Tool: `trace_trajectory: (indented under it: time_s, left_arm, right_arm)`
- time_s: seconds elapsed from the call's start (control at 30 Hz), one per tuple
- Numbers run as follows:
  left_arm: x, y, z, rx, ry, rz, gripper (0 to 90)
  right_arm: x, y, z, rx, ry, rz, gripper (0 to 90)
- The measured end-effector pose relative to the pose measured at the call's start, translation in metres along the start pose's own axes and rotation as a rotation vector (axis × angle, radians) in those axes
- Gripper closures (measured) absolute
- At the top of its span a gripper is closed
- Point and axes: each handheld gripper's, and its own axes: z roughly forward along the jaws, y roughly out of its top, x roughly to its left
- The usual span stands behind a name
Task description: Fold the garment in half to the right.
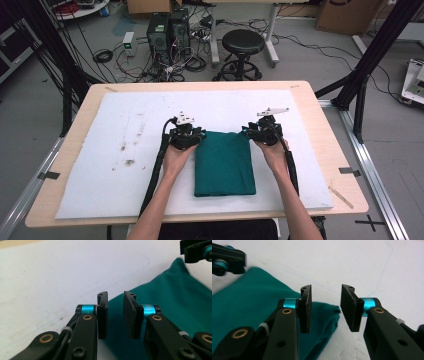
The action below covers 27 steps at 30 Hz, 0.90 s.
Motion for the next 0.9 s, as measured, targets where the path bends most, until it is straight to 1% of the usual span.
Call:
trace_trajectory:
  time_s: [0.03,0.07,0.13,0.17,0.2,0.27,0.33,0.37,0.43,0.5,0.53,0.57,0.63,0.67,0.7,0.73,0.77,0.83,0.87,0.9]
  left_arm:
    - [0.001,-0.001,0.002,0.010,0.000,-0.004,73.8]
    - [0.001,-0.002,0.003,0.016,0.004,-0.006,73.7]
    - [0.001,-0.002,0.004,0.019,0.017,-0.001,73.4]
    - [0.000,-0.002,0.004,0.023,0.028,0.010,73.0]
    - [0.000,-0.002,0.004,0.029,0.035,0.017,72.6]
    - [0.000,-0.003,0.003,0.036,0.049,0.018,70.8]
    - [0.001,-0.002,0.000,0.041,0.061,0.016,68.0]
    - [0.001,-0.002,-0.003,0.040,0.054,0.021,66.2]
    - [0.000,-0.002,-0.012,0.016,0.028,0.030,65.3]
    - [-0.003,-0.003,-0.024,-0.014,-0.004,0.049,64.9]
    - [-0.006,-0.004,-0.029,-0.029,-0.025,0.059,64.6]
    - [-0.009,-0.004,-0.034,-0.028,-0.049,0.075,63.9]
    - [-0.017,-0.008,-0.043,-0.029,-0.084,0.111,63.5]
    - [-0.021,-0.011,-0.047,-0.032,-0.101,0.121,63.5]
    - [-0.025,-0.014,-0.050,-0.033,-0.119,0.137,63.6]
    - [-0.028,-0.017,-0.053,-0.035,-0.128,0.145,63.8]
    - [-0.031,-0.020,-0.055,-0.031,-0.139,0.145,63.9]
    - [-0.035,-0.025,-0.057,-0.027,-0.164,0.143,64.2]
    - [-0.036,-0.027,-0.057,-0.021,-0.164,0.145,64.5]
    - [-0.037,-0.029,-0.055,-0.012,-0.163,0.146,64.5]
  right_arm:
    - [-0.002,-0.002,0.005,0.032,-0.025,-0.004,63.8]
    - [-0.005,-0.004,0.011,0.055,-0.027,0.005,64.1]
    - [-0.011,-0.007,0.018,0.082,-0.022,0.036,64.4]
    - [-0.013,-0.008,0.021,0.087,-0.020,0.048,64.8]
    - [-0.015,-0.009,0.023,0.088,-0.018,0.047,65.7]
    - [-0.014,-0.010,0.025,0.094,-0.036,0.044,66.7]
    - [-0.015,-0.010,0.025,0.095,-0.036,0.055,66.7]
    - [-0.015,-0.010,0.024,0.095,-0.043,0.053,65.9]
    - [-0.015,-0.009,0.020,0.093,-0.066,0.060,61.7]
    - [-0.013,-0.009,0.010,0.056,-0.082,0.073,59.4]
    - [-0.009,-0.009,0.003,0.035,-0.104,0.068,58.7]
    - [-0.006,-0.009,-0.004,0.007,-0.119,0.061,57.5]
    - [0.001,-0.011,-0.019,-0.038,-0.114,0.052,56.5]
    - [0.006,-0.012,-0.025,-0.057,-0.099,0.037,56.6]
    - [0.010,-0.015,-0.031,-0.070,-0.056,0.031,56.7]
    - [0.016,-0.018,-0.036,-0.071,-0.001,0.021,57.7]
    - [0.023,-0.022,-0.038,-0.067,0.035,0.003,59.4]
    - [0.037,-0.033,-0.040,-0.038,0.100,-0.045,61.4]
    - [0.043,-0.038,-0.039,-0.023,0.122,-0.065,61.8]
    - [0.046,-0.043,-0.036,-0.003,0.140,-0.074,62.2]
